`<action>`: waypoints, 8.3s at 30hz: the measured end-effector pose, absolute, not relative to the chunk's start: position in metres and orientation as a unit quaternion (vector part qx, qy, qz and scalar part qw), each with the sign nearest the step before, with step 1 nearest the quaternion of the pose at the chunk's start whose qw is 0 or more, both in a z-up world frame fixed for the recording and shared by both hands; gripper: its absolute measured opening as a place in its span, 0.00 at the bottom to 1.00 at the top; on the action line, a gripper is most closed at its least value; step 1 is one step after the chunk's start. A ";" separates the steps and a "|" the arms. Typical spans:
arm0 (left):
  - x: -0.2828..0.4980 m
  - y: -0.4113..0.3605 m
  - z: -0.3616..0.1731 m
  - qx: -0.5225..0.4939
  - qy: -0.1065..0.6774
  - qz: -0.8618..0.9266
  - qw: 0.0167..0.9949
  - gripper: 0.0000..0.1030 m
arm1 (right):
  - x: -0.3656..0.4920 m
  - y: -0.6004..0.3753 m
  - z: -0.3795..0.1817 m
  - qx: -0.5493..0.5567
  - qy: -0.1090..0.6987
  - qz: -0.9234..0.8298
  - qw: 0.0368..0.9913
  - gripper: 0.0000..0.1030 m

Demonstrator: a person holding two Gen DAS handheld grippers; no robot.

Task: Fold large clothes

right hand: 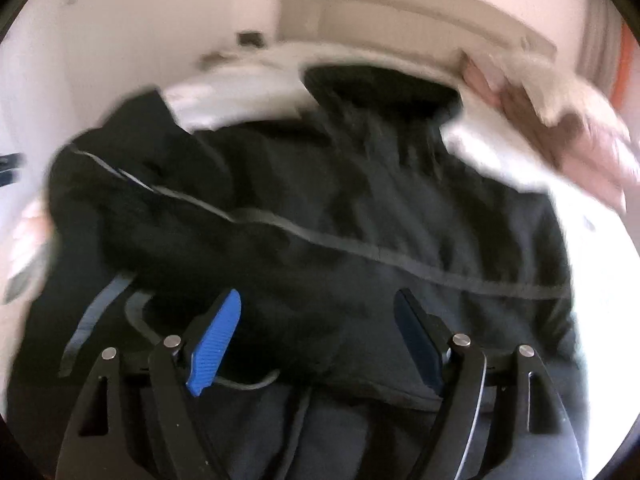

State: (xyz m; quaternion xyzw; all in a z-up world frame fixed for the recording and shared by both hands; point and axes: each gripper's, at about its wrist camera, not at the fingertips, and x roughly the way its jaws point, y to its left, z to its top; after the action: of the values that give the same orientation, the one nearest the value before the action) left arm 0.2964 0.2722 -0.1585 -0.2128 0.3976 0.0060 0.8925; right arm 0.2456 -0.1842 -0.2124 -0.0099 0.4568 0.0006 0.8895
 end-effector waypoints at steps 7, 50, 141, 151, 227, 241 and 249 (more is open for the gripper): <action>0.331 0.356 -0.192 -0.303 0.404 0.057 0.862 0.59 | 0.254 -0.197 -0.214 0.029 0.455 0.005 0.890 0.90; 0.341 0.138 -0.092 -0.017 0.342 -0.023 0.939 0.16 | 0.244 -0.194 -0.211 0.019 0.456 -0.021 0.889 0.97; 0.370 -0.024 -0.206 0.019 0.446 -0.124 0.886 0.69 | 0.266 -0.381 -0.201 0.079 0.485 -0.095 0.866 0.75; 0.291 -0.013 -0.158 -0.034 0.393 -0.217 0.893 0.67 | 0.193 -0.339 -0.130 0.033 0.404 -0.058 0.912 0.68; 0.665 -0.066 -0.244 -0.158 0.575 -0.152 0.788 0.16 | 0.558 -0.435 -0.252 0.191 0.558 -0.048 0.807 0.16; 0.605 -0.042 -0.115 -0.081 0.449 -0.248 0.855 0.26 | 0.521 -0.419 -0.115 0.119 0.457 0.004 0.882 0.67; 0.659 -0.116 -0.166 -0.079 0.514 -0.279 0.807 0.42 | 0.587 -0.394 -0.193 0.128 0.540 0.017 0.832 0.64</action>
State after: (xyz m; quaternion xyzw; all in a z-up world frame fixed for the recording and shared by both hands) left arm 0.6591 -0.1160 -0.1663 -0.0788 0.5144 -0.2789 0.8071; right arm 0.5871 -0.3938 -0.1935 0.1283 0.5396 0.0165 0.8319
